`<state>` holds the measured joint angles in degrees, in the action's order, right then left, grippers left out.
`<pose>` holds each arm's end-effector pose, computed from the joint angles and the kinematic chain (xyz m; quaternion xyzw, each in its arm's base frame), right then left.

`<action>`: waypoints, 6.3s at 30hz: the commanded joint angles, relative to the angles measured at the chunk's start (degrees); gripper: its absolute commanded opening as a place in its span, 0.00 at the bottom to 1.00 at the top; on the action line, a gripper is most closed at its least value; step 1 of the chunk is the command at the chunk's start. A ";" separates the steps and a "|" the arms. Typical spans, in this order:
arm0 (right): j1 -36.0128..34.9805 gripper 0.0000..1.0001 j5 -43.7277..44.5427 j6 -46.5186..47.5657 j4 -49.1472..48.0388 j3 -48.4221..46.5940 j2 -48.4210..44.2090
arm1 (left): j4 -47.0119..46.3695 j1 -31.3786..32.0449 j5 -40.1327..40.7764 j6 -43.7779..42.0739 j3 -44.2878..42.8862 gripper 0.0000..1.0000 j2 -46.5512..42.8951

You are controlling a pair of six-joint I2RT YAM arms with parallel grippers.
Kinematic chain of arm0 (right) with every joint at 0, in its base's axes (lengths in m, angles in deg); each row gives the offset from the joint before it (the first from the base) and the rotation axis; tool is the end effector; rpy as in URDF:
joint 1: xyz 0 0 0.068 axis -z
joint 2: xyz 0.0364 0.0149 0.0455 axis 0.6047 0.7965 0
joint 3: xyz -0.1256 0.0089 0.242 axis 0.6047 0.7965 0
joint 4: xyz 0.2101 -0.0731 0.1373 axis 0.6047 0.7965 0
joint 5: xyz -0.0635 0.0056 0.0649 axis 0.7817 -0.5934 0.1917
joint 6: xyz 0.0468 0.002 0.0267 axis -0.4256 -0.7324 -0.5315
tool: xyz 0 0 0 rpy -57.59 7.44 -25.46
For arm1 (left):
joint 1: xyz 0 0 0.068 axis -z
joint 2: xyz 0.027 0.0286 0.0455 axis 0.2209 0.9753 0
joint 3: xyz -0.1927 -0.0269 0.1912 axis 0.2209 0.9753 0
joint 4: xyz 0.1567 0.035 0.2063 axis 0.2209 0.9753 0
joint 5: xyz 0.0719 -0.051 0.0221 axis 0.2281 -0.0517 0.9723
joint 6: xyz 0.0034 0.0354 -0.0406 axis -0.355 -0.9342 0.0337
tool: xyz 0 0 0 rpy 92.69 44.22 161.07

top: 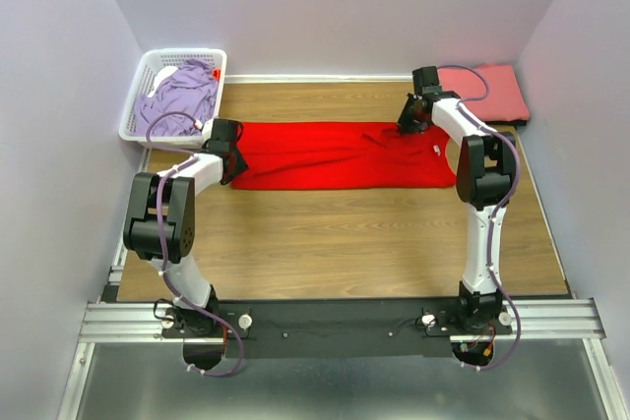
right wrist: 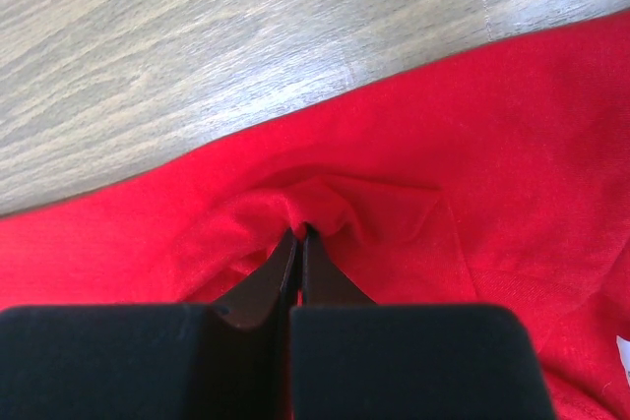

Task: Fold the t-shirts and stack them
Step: Fold the tshirt

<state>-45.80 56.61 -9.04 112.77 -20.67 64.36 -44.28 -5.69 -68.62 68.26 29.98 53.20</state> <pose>0.4969 0.0753 0.1762 0.1833 0.9370 0.1052 0.2781 0.3507 -0.0354 0.1681 -0.2697 0.9018 -0.0166 0.3373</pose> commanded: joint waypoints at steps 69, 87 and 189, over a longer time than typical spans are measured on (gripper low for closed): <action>13.08 0.34 -15.22 -6.08 -17.13 39.80 -27.46 | 4.31 4.27 -6.16 -10.76 -6.42 0.39 0.75; 27.85 0.25 -9.60 -11.45 -23.65 65.75 -36.33 | 9.31 2.51 -9.32 -8.66 9.28 0.32 -1.77; -27.70 0.30 39.53 27.58 -9.67 25.77 -11.91 | -5.71 2.77 -1.59 -19.38 16.43 0.68 -33.26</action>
<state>-73.41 92.52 18.09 102.52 6.12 51.61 -49.00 -2.89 -70.44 49.48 46.19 19.96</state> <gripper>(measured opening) 0.304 0.678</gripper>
